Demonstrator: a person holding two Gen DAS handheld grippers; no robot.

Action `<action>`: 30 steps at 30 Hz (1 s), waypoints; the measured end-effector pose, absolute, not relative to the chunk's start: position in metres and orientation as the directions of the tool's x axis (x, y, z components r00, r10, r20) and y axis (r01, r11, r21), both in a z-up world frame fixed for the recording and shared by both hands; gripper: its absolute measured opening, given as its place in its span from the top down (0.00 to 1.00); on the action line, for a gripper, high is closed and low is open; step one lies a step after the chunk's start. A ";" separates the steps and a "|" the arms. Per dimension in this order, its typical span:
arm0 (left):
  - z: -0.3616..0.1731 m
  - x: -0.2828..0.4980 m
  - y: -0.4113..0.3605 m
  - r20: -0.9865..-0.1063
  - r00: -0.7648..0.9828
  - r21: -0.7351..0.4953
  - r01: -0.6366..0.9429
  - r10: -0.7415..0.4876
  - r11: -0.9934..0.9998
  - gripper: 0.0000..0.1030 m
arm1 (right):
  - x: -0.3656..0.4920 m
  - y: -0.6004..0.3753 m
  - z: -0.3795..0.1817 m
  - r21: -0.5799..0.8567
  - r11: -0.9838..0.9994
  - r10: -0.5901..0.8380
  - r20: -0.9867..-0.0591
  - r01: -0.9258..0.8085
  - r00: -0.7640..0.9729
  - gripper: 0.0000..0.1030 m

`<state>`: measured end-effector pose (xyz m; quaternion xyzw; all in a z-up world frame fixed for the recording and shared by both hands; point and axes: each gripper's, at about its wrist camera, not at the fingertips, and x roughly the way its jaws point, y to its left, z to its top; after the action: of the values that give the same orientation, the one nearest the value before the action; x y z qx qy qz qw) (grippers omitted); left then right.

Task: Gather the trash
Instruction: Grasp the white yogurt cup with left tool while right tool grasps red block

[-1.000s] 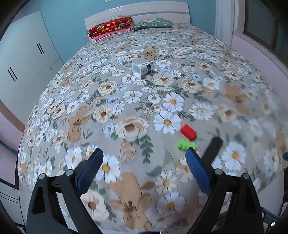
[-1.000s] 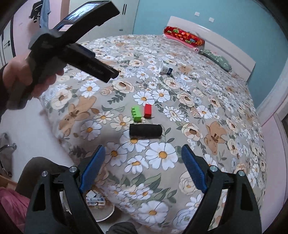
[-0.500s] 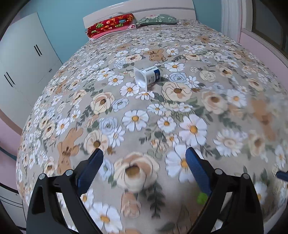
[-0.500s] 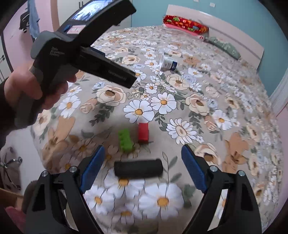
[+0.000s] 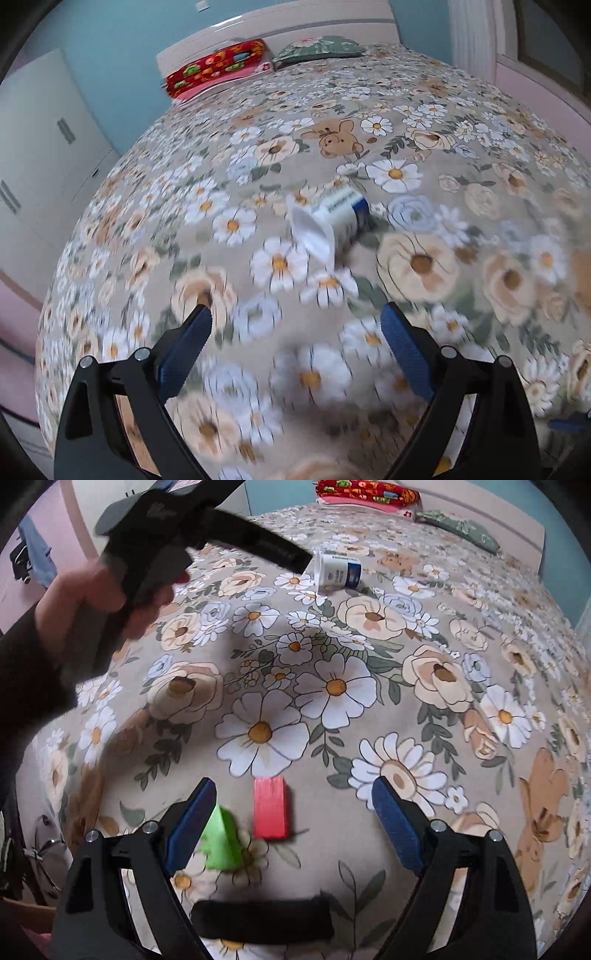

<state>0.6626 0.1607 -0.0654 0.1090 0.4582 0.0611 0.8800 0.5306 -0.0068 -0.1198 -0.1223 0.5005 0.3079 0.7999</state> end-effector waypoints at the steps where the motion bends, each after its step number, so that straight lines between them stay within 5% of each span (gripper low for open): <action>1: -0.067 0.672 0.160 -0.791 0.571 0.269 0.002 0.220 0.963 0.09 | 0.534 -0.006 -0.122 0.128 0.780 0.378 -0.876 -0.612 0.299 0.18; 13: -0.089 0.756 0.141 -0.787 0.554 0.426 0.169 0.272 0.889 0.09 | 0.560 0.001 -0.148 0.162 0.787 0.365 -0.900 -0.595 0.238 0.18; 22: -0.114 0.788 0.139 -0.833 0.493 0.399 0.224 0.250 0.889 0.12 | 0.574 0.003 -0.161 0.183 0.795 0.360 -0.910 -0.579 0.206 0.18; 24: -0.122 0.791 0.139 -0.856 0.459 0.377 0.239 0.238 0.895 0.26 | 0.575 0.006 -0.161 0.184 0.793 0.360 -0.910 -0.580 0.204 0.22; 30: -0.127 0.791 0.143 -0.870 0.445 0.324 0.194 0.212 0.926 0.28 | 0.582 0.002 -0.160 0.197 0.805 0.366 -0.907 -0.559 0.207 0.41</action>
<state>0.7907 0.1430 -0.1267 0.1924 0.5269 0.0054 0.8279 0.5816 0.0022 -0.1604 -0.0871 0.5539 0.2996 0.7719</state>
